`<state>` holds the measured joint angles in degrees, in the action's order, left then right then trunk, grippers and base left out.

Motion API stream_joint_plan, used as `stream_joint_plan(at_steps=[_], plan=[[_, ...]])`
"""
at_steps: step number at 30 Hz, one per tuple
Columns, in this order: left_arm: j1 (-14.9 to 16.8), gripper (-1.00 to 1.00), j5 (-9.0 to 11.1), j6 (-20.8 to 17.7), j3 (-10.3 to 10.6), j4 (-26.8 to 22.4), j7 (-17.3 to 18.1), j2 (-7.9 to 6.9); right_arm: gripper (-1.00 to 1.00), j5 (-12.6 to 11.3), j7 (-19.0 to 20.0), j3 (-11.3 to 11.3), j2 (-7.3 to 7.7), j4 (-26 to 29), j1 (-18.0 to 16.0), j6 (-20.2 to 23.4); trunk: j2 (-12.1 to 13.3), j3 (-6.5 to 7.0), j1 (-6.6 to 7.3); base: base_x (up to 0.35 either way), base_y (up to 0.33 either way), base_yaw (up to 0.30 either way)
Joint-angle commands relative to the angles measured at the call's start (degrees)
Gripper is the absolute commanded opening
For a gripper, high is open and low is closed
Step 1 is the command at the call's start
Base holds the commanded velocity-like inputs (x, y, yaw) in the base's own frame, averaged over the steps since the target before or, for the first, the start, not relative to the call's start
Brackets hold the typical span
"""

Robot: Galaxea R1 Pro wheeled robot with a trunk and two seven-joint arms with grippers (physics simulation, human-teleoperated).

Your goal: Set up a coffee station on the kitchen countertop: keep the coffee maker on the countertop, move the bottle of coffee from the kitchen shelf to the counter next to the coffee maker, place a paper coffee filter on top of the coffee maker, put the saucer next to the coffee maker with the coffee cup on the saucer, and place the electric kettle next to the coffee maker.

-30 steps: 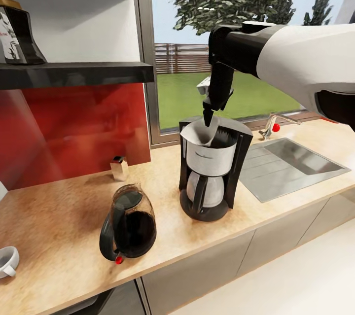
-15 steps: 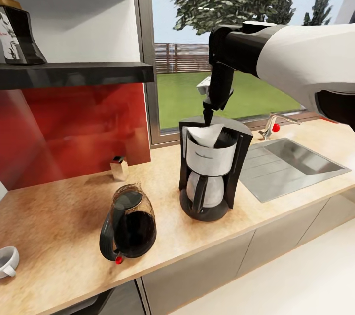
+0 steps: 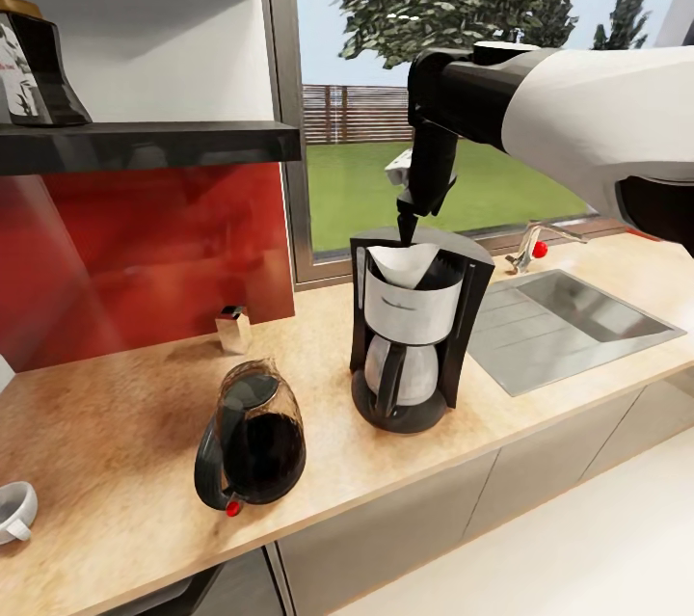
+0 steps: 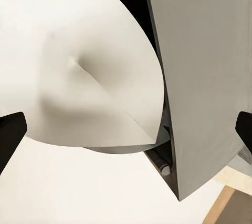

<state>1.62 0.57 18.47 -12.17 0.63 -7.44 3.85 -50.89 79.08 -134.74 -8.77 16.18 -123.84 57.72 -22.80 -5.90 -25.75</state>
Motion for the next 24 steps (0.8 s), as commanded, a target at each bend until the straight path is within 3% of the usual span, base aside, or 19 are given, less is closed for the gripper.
stream_joint_plan(at_steps=[1, 15, 24], plan=[[0.05, 1.00, 0.05, 0.26, -0.13, 0.07, -0.11, 0.01, 1.00, -0.18, 0.19, -0.26, -0.02, 0.02, -0.09, 0.38, -0.12, -0.13, -0.03, 0.000, 0.000, 0.000], [0.00, 1.00, 0.05, 0.33, -0.13, 0.00, -0.05, 0.01, 1.00, -0.15, 0.11, -0.26, -0.06, -1.36, -0.09, 0.38, -0.12, -0.13, -0.03, -0.002, 0.000, 0.000], [0.04, 1.00, 0.05, 0.33, -0.12, -0.02, -0.04, -0.06, 1.00, -0.26, 0.12, -0.26, -0.11, -4.64, -0.09, 0.38, -0.12, -0.13, -0.03, -0.184, 0.000, 0.000]])
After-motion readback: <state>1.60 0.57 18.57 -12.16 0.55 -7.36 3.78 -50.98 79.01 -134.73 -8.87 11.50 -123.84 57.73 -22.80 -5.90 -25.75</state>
